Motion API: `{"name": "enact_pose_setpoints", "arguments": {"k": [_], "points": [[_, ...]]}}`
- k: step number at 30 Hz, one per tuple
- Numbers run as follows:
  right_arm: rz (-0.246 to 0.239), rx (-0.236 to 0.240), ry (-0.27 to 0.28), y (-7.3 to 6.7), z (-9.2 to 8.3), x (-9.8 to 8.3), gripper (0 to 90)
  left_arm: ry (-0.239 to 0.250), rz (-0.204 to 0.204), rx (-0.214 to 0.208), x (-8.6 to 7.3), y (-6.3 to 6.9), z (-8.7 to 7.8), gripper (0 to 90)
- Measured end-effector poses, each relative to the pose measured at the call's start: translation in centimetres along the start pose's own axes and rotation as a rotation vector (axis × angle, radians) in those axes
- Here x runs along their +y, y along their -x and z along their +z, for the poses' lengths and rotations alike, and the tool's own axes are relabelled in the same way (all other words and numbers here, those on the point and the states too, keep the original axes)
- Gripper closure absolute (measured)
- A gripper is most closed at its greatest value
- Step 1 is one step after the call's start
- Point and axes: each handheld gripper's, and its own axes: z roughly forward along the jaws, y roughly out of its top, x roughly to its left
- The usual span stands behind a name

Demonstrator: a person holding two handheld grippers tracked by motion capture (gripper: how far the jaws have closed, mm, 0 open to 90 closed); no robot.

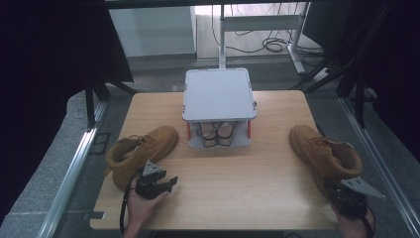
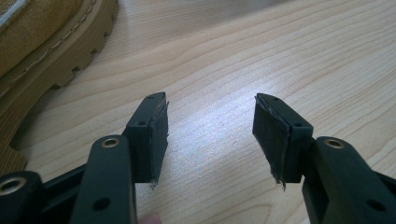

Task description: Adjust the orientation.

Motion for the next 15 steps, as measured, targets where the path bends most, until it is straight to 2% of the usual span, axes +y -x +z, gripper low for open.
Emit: {"name": "enact_pose_setpoints", "arguments": {"k": [8,11,15], "points": [[0.026,-0.055,0.014,1.4,-0.3,-0.2,89.8,-0.003,0.003,0.003,0.0,0.0,0.1,45.8],[0.041,-0.040,0.019,1.5,-0.3,-0.3,89.8,0.000,0.003,0.003,0.0,0.0,0.0,45.8],[0.036,-0.041,0.013,1.2,-0.3,-0.2,89.8,0.002,0.004,0.004,0.0,-0.2,-0.2,45.7]]}}
